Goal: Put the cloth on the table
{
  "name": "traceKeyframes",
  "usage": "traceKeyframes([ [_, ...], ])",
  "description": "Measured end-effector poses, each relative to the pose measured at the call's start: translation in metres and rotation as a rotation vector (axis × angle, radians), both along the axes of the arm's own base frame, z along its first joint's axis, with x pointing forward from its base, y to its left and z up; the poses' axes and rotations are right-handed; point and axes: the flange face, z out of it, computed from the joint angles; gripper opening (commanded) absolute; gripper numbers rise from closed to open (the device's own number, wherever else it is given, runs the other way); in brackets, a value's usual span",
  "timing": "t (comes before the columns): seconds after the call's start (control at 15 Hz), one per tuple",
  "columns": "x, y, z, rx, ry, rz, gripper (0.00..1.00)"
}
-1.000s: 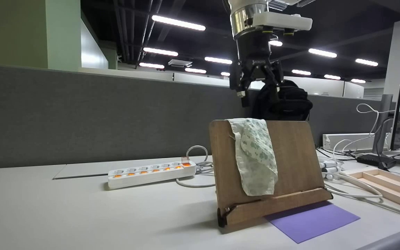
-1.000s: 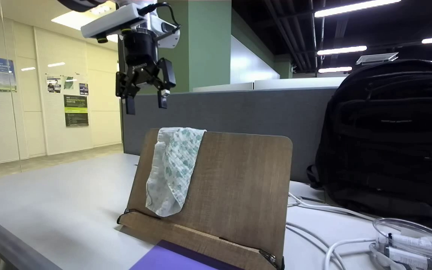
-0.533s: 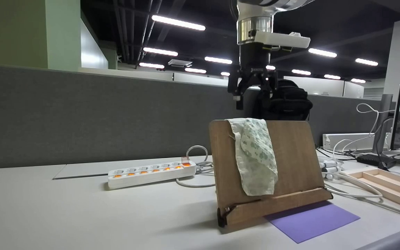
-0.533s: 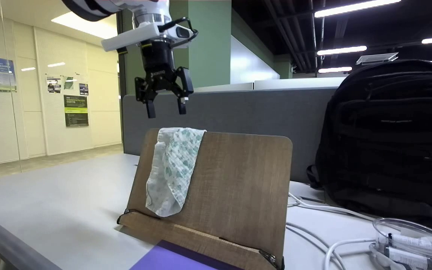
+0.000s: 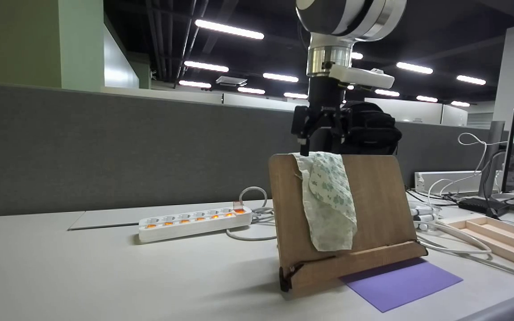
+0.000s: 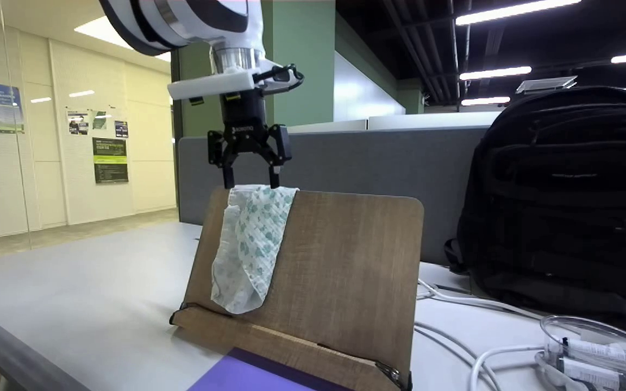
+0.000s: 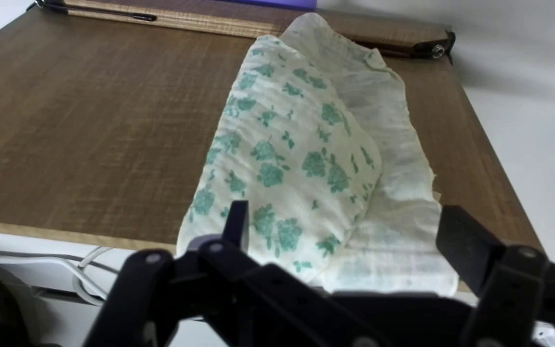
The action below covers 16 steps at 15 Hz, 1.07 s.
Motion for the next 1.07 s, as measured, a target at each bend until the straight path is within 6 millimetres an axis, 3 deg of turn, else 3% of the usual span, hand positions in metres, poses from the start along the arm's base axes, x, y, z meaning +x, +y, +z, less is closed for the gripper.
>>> traceKeyframes([
  [0.67,0.003,-0.003,-0.016,0.036,0.012,0.037,0.03],
  [1.07,0.005,0.008,-0.014,0.041,0.012,0.069,0.01],
])
